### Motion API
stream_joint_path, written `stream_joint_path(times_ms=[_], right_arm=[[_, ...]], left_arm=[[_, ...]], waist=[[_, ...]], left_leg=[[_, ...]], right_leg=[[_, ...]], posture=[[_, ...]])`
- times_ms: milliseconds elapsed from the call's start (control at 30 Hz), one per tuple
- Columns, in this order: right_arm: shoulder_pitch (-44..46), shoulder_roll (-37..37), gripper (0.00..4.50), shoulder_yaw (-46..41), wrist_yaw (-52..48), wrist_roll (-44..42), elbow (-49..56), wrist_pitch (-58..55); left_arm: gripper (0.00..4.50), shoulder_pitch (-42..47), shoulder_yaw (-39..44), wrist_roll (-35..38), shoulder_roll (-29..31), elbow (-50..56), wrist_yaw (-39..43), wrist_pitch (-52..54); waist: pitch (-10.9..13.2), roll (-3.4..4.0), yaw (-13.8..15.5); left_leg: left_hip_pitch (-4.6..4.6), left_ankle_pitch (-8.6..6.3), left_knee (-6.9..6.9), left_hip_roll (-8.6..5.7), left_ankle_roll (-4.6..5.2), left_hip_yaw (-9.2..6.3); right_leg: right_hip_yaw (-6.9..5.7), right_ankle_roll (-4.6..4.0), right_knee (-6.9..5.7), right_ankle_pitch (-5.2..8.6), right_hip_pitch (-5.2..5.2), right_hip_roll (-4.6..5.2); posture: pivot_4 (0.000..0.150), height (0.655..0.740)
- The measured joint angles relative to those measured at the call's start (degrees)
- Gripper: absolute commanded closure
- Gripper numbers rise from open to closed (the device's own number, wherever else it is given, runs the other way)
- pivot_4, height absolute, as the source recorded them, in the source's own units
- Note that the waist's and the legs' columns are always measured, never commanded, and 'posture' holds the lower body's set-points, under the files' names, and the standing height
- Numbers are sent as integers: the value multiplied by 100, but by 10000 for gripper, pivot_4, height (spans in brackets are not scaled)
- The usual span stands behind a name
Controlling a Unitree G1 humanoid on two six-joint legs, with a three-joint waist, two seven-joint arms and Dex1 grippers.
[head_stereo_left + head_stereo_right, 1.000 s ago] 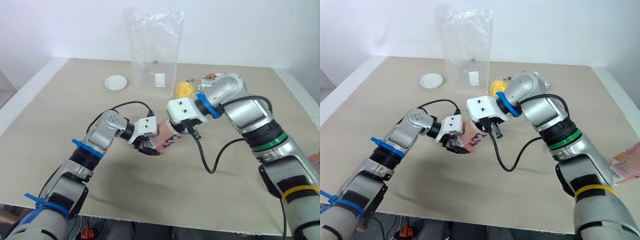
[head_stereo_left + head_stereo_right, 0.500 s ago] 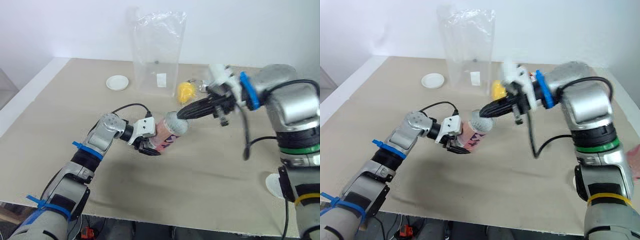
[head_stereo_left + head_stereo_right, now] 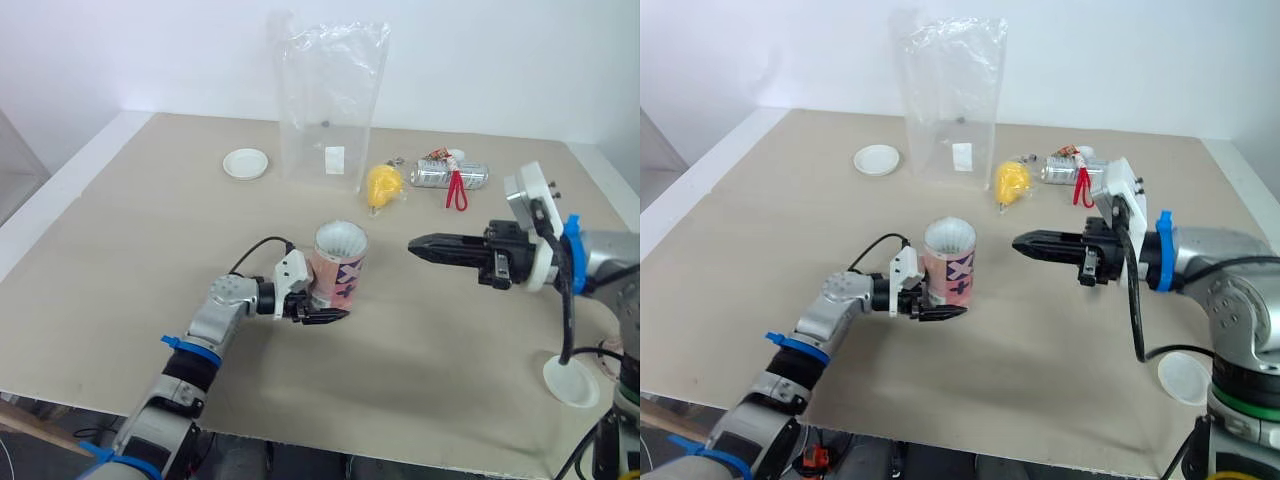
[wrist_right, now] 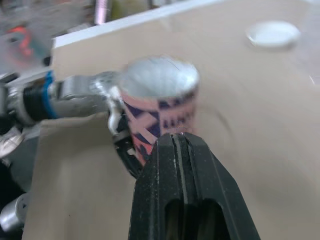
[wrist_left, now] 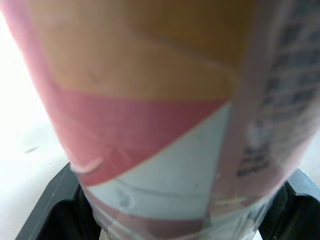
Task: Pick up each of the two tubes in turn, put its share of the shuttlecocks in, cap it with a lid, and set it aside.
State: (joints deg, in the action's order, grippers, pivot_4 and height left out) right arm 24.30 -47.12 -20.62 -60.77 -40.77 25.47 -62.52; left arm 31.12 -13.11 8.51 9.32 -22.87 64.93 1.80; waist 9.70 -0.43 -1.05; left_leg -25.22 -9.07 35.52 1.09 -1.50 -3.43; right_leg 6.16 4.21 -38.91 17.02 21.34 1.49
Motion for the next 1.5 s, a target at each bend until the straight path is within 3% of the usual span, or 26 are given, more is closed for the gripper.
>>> stream_joint_path(times_ms=[367,500,667,733,1500], right_arm=[[-2157,-1115,44138,-622,45,410,65,678],[-2832,-1563,31823,-767,-213,638,-206,877],[-3652,-2086,5536,-1093,-527,951,-567,858],[-3873,-2159,203,-1166,-584,1031,-592,860],[-4942,-1904,203,-2118,-369,1319,-50,-262]], left_arm=[[11295,-149,-540,-266,-79,18,24,-944],[11295,-107,-629,-300,-129,-107,63,-1159],[11295,-83,-670,-298,-162,-139,71,-1197],[11295,-85,-678,-296,-169,-136,70,-1191],[11295,-143,-711,-179,-177,-52,68,-956]], waist=[[0,-1,-19],[2,-3,-17],[5,-8,-16],[6,-10,-14],[10,-18,-12]], left_leg=[[5,0,-3,0,0,12],[6,0,-2,1,0,12],[5,0,-2,-1,0,12],[4,0,-3,-2,0,11],[1,-6,-14,-2,0,10]], right_leg=[[10,32,18,15,-4,0],[10,32,20,15,-6,0],[12,34,26,15,-7,1],[12,35,26,16,-7,0],[11,44,75,10,-23,2]], posture=[[1500,7400],[1500,7400],[1500,7400],[1500,7400],[1500,7400]])
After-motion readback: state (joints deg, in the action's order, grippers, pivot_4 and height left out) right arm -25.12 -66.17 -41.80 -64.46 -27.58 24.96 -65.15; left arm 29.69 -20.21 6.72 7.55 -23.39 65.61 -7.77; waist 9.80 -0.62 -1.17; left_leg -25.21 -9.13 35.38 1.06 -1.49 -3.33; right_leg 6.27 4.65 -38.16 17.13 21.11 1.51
